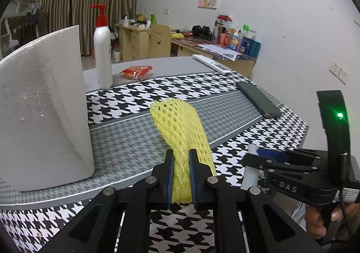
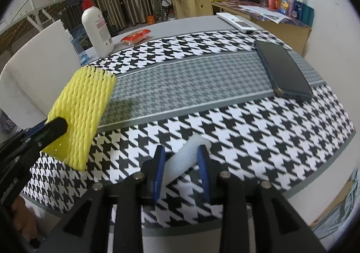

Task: Organize soft objects
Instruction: 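Close the right tool on the white foam tube while the left tool holds the sponge, then lift and carry the sponge and white tube with both tools over the foam box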

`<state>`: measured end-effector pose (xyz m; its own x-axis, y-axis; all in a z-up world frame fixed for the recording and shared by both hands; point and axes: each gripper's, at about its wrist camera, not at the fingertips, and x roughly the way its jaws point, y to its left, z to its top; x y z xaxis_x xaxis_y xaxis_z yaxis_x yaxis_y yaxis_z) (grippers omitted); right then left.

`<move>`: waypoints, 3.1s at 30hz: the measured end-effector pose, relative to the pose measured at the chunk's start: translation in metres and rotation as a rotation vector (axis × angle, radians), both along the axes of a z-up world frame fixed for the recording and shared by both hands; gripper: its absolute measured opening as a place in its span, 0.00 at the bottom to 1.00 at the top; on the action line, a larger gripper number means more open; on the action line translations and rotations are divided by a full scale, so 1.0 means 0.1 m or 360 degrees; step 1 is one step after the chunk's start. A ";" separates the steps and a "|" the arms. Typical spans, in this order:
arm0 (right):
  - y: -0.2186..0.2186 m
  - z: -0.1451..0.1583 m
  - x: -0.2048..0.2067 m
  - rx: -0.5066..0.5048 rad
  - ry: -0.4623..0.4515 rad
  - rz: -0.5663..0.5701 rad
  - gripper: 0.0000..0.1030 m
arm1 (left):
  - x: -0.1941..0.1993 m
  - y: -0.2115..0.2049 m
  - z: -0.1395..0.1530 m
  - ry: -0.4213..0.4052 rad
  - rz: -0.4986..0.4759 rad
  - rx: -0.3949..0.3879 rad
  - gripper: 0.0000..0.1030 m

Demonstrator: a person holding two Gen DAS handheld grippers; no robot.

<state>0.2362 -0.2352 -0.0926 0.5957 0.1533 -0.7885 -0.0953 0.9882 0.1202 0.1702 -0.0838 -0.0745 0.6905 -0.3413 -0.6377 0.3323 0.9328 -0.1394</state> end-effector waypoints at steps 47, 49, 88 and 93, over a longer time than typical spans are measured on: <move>0.46 0.44 -0.19 -0.0083 -0.0231 0.0077 0.08 | -0.30 0.41 0.29 -0.0189 0.0023 -0.0042 0.13; 0.47 0.48 -0.19 -0.0086 -0.0260 0.0092 0.08 | -0.32 0.40 0.33 -0.0211 0.0027 -0.0027 0.13; 0.73 1.15 -0.14 0.0012 -0.0685 0.0326 0.10 | -0.37 0.63 1.04 -0.0520 0.0150 0.0020 0.13; 0.76 1.22 -0.15 0.0018 -0.0717 0.0351 0.10 | -0.39 0.65 1.12 -0.0564 0.0174 0.0032 0.13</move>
<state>0.2215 -0.1590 0.0299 0.8290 0.3208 -0.4581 -0.3465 0.9376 0.0295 0.1315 -0.0185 0.0374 0.9013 -0.2432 -0.3584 0.2549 0.9669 -0.0151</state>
